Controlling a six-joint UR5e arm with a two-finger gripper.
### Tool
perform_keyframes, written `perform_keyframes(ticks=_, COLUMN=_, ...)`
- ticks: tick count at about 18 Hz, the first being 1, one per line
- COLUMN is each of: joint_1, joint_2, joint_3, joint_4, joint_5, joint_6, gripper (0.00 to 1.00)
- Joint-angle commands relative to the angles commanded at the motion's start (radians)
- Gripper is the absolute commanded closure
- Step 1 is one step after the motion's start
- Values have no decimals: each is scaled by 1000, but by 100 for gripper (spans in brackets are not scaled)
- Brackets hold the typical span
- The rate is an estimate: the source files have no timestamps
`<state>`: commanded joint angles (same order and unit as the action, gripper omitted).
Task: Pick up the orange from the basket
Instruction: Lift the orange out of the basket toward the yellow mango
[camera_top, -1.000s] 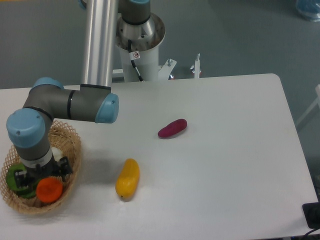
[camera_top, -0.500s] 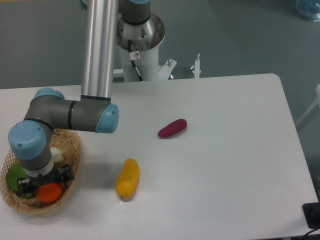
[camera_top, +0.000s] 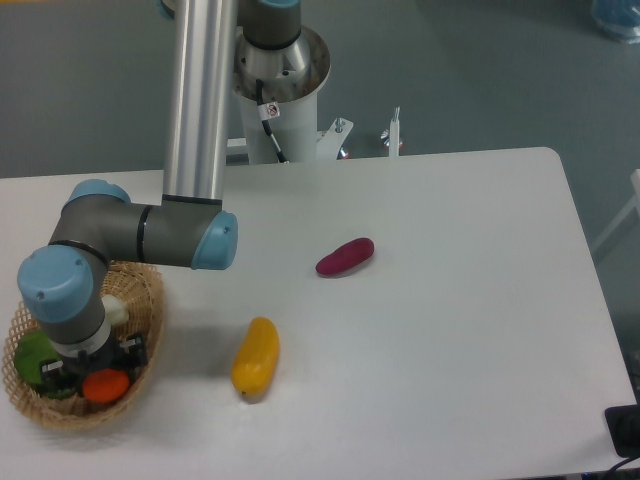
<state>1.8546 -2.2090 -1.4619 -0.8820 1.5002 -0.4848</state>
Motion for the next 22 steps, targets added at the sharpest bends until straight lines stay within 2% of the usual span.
perform_keyframes(ticks=5, joint_1=0, joint_2=77, joint_3=-12, joint_4=-3, joint_5=-11, joint_6=2, gripper=37)
perform_keyframes(ticks=8, joint_1=2, joint_2=118, joint_3=-25, joint_4=-31, joint_5=1, joint_6=18, gripper=37)
perform_keyframes(ticks=13, joint_1=18, joint_2=161, joint_3=-81, joint_4=-40, joint_5=115, joint_6=199, gripper=37)
perform_keyframes(ticks=18, joint_1=158, joint_2=180, joint_3=-106, joint_4=-40, joint_5=155, joint_6=483, gripper=37)
perform_keyframes(ticks=22, joint_1=307, joint_2=222, joint_3=-138, joint_4=-29, joint_5=153, joint_6=754, gripper=37)
